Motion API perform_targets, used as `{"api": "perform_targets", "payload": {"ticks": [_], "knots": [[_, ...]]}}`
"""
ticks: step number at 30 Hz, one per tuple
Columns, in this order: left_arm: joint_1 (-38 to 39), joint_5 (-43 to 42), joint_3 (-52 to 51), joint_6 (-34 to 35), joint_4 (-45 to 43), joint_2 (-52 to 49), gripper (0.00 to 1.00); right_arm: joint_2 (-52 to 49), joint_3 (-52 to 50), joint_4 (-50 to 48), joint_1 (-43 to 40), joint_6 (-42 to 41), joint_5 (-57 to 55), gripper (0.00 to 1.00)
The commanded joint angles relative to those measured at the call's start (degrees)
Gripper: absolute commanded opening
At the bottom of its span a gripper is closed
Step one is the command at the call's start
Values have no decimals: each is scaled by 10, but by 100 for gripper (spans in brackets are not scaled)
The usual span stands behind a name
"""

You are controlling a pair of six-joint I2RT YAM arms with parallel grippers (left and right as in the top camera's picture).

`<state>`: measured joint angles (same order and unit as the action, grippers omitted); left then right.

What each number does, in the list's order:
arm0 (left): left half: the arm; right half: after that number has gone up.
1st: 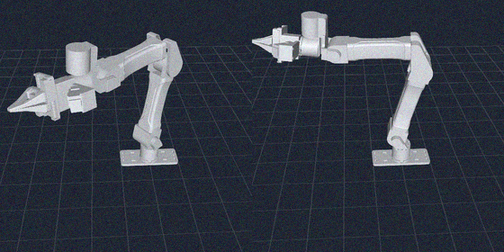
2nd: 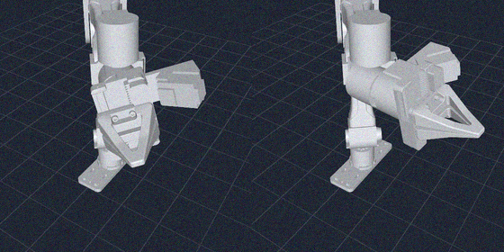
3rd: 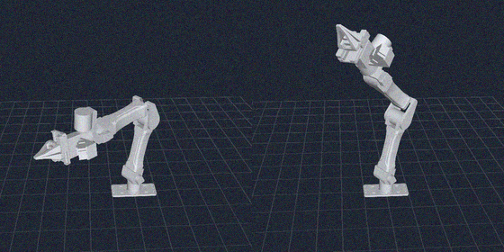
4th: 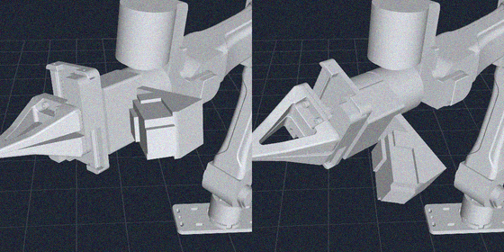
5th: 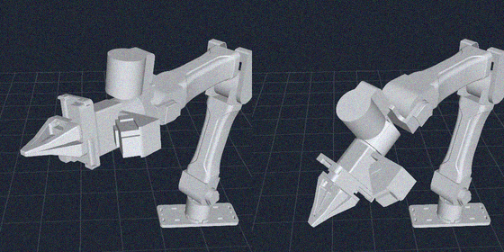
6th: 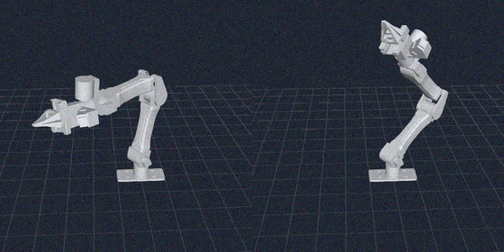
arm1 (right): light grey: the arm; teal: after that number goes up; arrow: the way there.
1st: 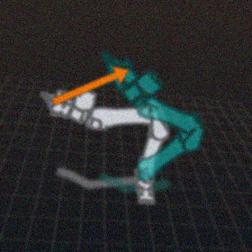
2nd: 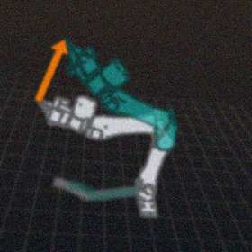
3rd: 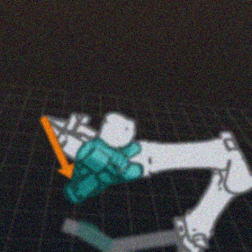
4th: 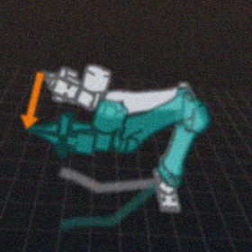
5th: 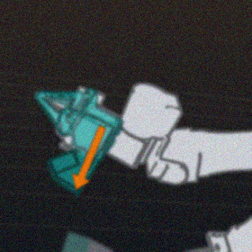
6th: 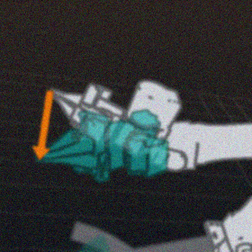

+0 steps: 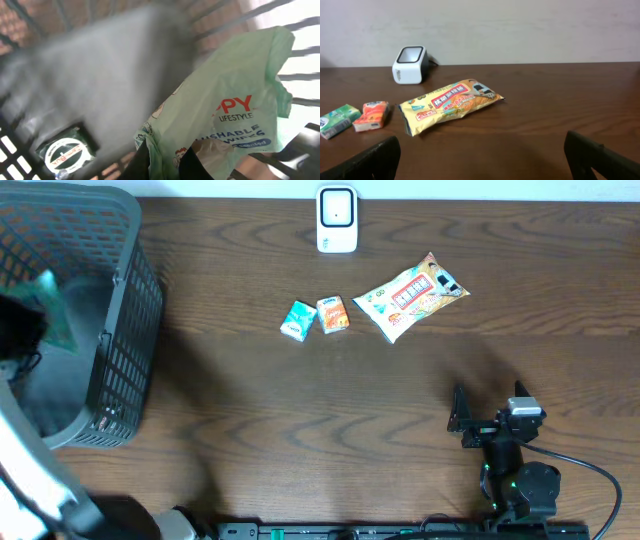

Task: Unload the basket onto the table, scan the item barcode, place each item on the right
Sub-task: 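Lift the wet-wipes pack out of the basket toward the scanner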

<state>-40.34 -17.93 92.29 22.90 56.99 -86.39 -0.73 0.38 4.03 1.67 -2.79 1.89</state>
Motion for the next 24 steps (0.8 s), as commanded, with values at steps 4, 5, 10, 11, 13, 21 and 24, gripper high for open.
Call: {"api": "perform_targets", "payload": {"ticks": [4,5,10,11,13,21,24], "knots": [[2,-43,7,44,-10,92,7,1,-1,2,-6,-6,0,99],[2,-76,7,44,-15,106,7,1,-1,2,-6,-5,0,99],[33,-183,7,40,-33,136,8,1,-1,2,-6,-5,0,99],[48,-193,7,34,-34,138,7,1,-1,2,-6,-5,0,99],[91,-196,7,23,-34,137,7,1,-1,2,-6,-5,0,99],[308,-181,7,-92,-47,119,7,1,-1,2,-6,-6,0,99],[371,-105,7,-95,-47,103,7,1,-1,2,-6,-5,0,99]]}}
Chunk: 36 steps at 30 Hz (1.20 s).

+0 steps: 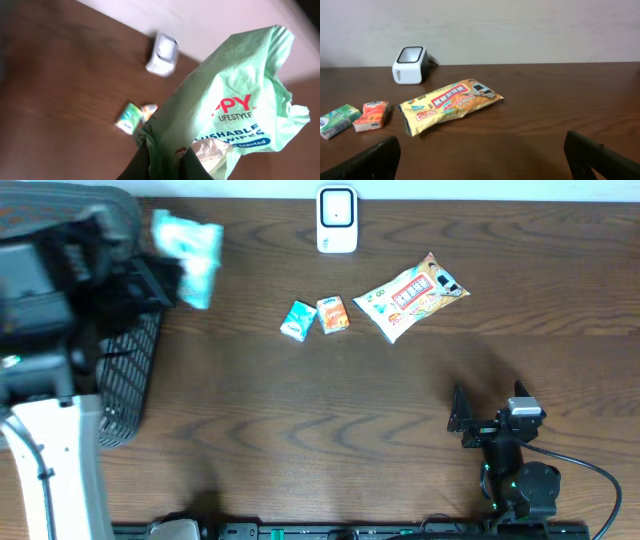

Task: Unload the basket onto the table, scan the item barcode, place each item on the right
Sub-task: 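Lift the wet-wipes pack out of the basket toward the scanner, then release the wet-wipes pack on the table left of the green pack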

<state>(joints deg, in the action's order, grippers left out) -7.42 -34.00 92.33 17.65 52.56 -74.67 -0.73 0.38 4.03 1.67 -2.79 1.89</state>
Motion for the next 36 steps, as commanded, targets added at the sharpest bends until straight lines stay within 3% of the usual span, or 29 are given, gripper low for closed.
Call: {"api": "perform_targets", "payload": {"ticks": [1,11,27,29,31,33,36], "knots": [[60,80,6,-39,-3,-22,8,1,-1,2,-6,-5,0,99],[162,270,6,138,-17,-152,8,1,-1,2,-6,-5,0,99],[176,287,6,142,-87,-382,8,1,-1,2,-6,-5,0,99],[176,287,6,142,-84,-395,22,1,-1,2,-6,-6,0,99],[177,287,6,142,-80,-402,24,1,-1,2,-6,-6,0,99],[177,287,6,142,-76,-403,31,1,-1,2,-6,-6,0,99],[179,287,6,142,-76,-400,57,1,-1,2,-6,-6,0,99]]}}
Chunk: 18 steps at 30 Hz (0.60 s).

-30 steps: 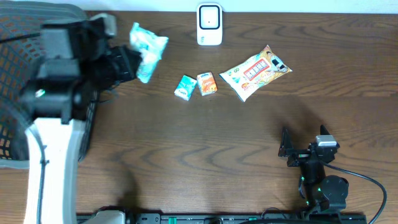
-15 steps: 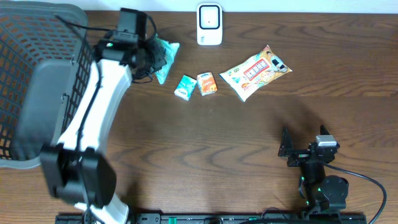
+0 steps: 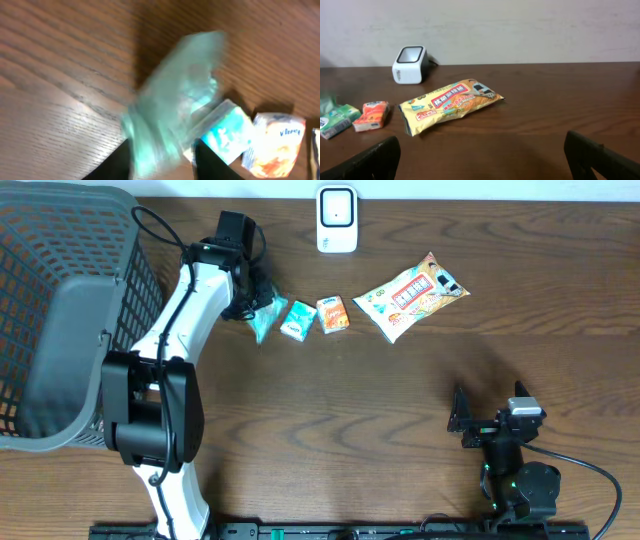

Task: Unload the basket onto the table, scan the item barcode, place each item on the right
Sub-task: 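Release the wet-wipes pack on the table left of the green pack, then reach the left gripper into the basket toward the dark green Zam-Buk tin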

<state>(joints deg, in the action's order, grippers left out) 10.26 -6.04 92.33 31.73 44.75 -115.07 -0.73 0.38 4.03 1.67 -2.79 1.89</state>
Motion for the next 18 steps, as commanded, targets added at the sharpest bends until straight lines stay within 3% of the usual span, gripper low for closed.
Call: {"api": "perform_targets", "payload": {"ticks": [1,4,15,18], "knots": [[2,7,6,1,2,8,62,1,-1,2,-6,-5,0,99],[0,7,7,0,1,30,71,1,-1,2,-6,-6,0,99],[-47,12,7,-106,3,268,71,1,-1,2,-6,-5,0,99],[-78,63,7,-116,20,338,71,1,-1,2,-6,-5,0,99]]}}
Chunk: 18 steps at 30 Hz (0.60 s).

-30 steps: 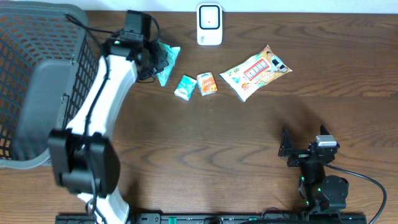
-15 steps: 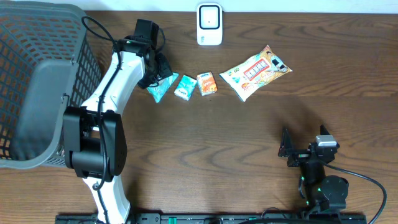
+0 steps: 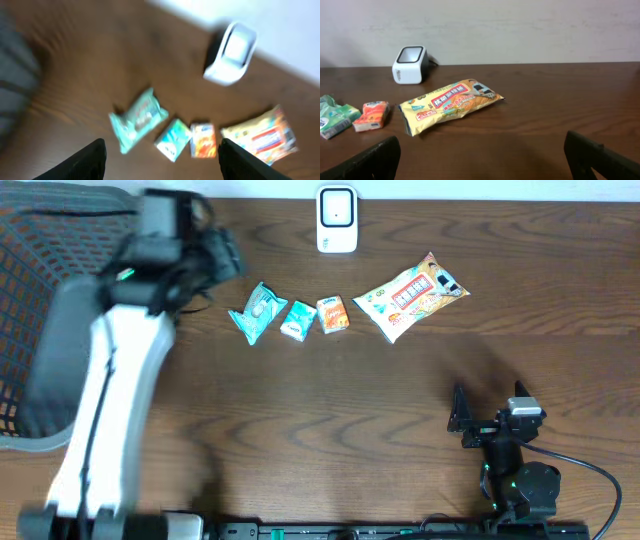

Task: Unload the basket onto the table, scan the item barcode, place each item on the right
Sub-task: 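Reach the left gripper into the basket toward the dark green Zam-Buk tin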

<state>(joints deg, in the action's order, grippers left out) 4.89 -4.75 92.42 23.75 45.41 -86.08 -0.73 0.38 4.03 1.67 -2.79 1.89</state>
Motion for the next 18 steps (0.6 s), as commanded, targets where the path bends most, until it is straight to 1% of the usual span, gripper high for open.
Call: {"api": "perform_targets", "payload": {"ticks": [1,3,5,9,13,14,15,18], "knots": [[-38,76,6,-36,21,70,72,1,-1,2,-6,-6,0,99],[-72,126,6,-36,35,108,72,1,-1,2,-6,-6,0,99],[-112,146,6,-28,43,133,72,1,-1,2,-6,-5,0,99],[-215,147,5,28,66,148,72,1,-1,2,-6,-6,0,99],[-310,147,5,79,101,122,73,1,-1,2,-6,-5,0,99],[-330,147,5,86,108,112,84,1,-1,2,-6,-5,0,99],[-348,147,5,90,113,101,89,1,-1,2,-6,-5,0,99],[-392,146,4,92,131,61,93,1,-1,2,-6,-6,0,99]]}}
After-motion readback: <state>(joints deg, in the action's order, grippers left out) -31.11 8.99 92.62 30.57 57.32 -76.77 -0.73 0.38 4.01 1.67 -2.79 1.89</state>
